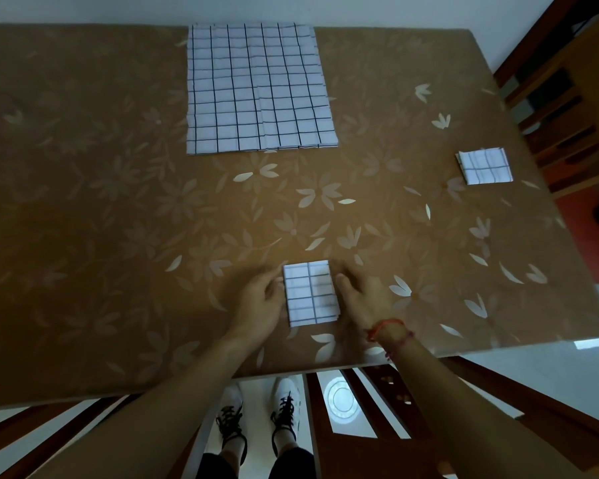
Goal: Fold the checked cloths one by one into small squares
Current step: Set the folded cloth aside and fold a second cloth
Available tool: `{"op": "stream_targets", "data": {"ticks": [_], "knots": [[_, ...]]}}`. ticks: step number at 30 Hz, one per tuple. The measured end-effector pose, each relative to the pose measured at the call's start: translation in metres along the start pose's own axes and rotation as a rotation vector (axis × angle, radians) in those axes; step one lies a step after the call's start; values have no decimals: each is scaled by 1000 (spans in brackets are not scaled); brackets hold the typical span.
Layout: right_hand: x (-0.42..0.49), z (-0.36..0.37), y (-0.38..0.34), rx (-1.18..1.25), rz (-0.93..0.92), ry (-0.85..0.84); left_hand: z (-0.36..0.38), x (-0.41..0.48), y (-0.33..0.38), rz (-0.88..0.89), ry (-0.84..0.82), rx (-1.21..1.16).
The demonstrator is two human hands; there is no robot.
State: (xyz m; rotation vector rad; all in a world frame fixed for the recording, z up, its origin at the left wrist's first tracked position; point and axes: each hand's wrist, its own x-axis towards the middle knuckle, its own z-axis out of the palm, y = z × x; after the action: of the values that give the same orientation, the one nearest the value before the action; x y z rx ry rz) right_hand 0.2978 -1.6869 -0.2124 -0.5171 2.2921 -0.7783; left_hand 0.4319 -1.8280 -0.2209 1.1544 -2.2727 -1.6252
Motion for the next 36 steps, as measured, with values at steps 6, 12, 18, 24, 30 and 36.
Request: {"op": "stream_targets", "data": {"ticks": [6,12,18,24,30,36], "knots": [[-1,16,5,358,109,95,8,4,2,-392,50,-472],[3,21,2,436,169,6,11,8,0,-460,27,-548],[9,22,5,500,186,45,14,5,-1,-471,12,-528],[0,30,18,571,227,32,15,3,0,-462,-1,-501],[1,31,16,588,242,53,16,1,3,-466,28,-513],[-2,29,15,580,244,61,13,1,2,-446,7,-464]]}}
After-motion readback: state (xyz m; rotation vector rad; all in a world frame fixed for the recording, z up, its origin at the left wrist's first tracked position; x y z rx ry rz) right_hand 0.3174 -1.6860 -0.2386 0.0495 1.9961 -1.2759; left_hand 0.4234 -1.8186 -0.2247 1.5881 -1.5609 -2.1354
